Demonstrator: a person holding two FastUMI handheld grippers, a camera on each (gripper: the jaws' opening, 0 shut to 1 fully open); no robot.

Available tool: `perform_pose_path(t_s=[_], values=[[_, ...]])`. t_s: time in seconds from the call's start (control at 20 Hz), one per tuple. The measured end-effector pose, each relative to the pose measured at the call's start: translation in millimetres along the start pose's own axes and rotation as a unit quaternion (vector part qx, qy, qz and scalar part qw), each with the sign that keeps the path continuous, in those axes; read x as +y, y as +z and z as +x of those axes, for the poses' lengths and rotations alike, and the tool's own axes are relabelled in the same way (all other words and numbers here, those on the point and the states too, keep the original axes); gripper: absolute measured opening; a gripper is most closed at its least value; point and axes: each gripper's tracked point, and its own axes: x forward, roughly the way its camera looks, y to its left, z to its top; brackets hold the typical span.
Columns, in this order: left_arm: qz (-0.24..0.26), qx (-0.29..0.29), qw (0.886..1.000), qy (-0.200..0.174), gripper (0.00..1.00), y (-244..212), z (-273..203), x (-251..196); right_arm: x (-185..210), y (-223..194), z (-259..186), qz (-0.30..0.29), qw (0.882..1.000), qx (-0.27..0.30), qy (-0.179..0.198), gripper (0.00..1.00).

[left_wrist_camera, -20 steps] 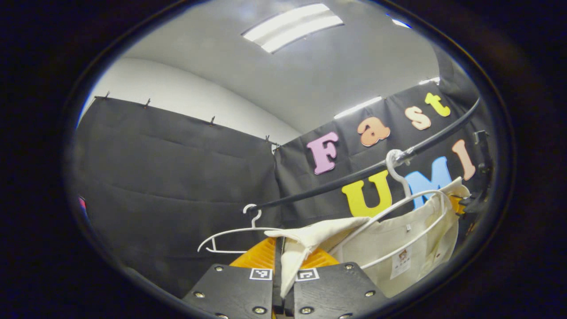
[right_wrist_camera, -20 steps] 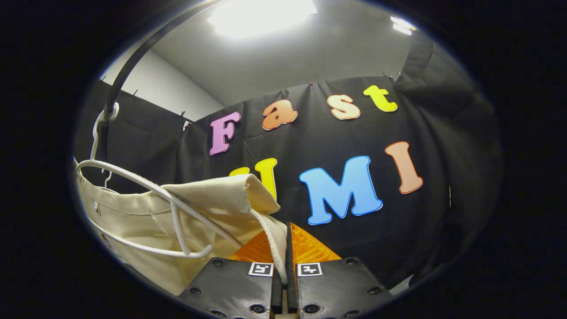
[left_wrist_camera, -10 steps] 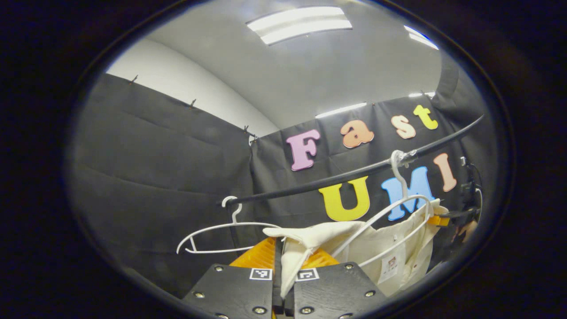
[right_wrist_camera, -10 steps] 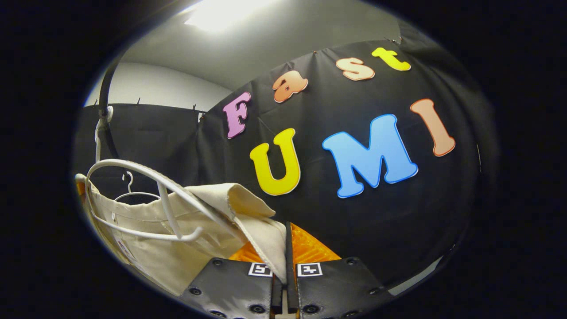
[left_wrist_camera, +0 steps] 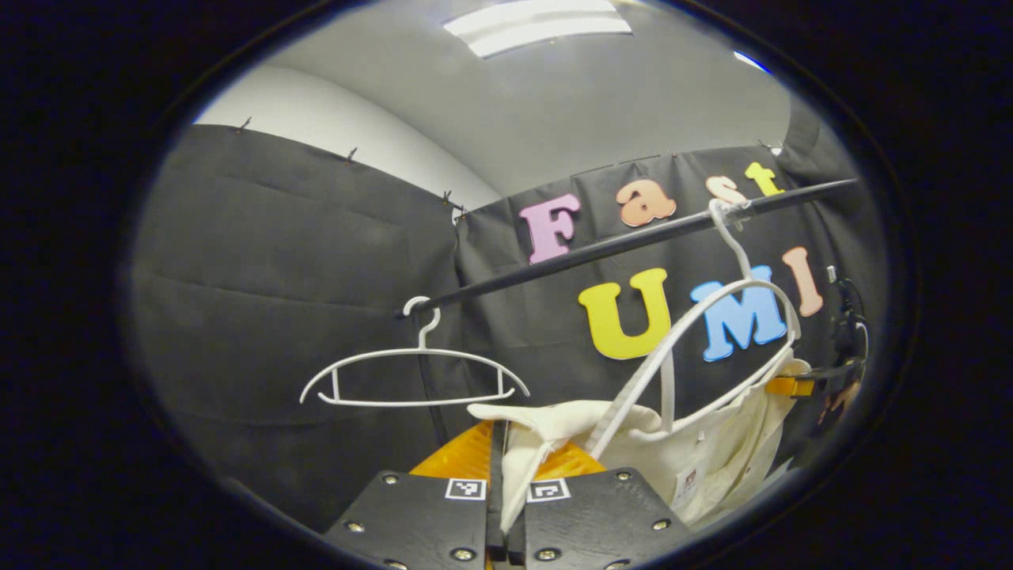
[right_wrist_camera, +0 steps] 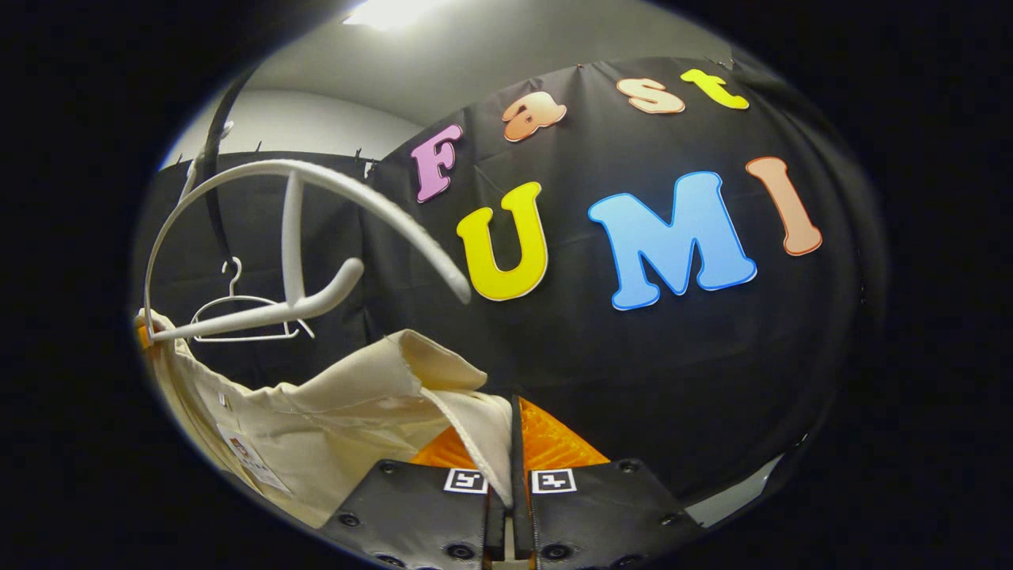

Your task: Grasp the clothes on the hanger with both hands and then place them into the laundry hamper below.

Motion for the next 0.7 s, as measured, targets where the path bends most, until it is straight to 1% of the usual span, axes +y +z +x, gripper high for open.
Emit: perform_pose_path(t_s=[0.1, 0.35, 0.45, 0.7], values=[[-0.003, 0.006, 1.000, -0.005, 0.02, -9.2, -13.2, 1.1, 8.6, -8.1, -14.0, 0.002, 1.000, 0.004, 0.004, 0.09], [-0.019, 0.022, 0.999, -0.031, 0.03, -31.2, -33.0, -6.6, 32.9, -22.9, -56.8, -0.017, 1.000, 0.018, 0.006, 0.09], [-0.032, 0.028, 0.998, -0.054, 0.03, -37.4, -46.8, -19.9, 43.2, -25.8, -76.9, -0.015, 1.000, 0.019, 0.007, 0.09], [-0.033, 0.034, 0.991, -0.122, 0.02, -45.3, -85.3, -59.5, 70.1, -32.9, -129.0, -0.022, 1.000, 0.020, 0.002, 0.09]])
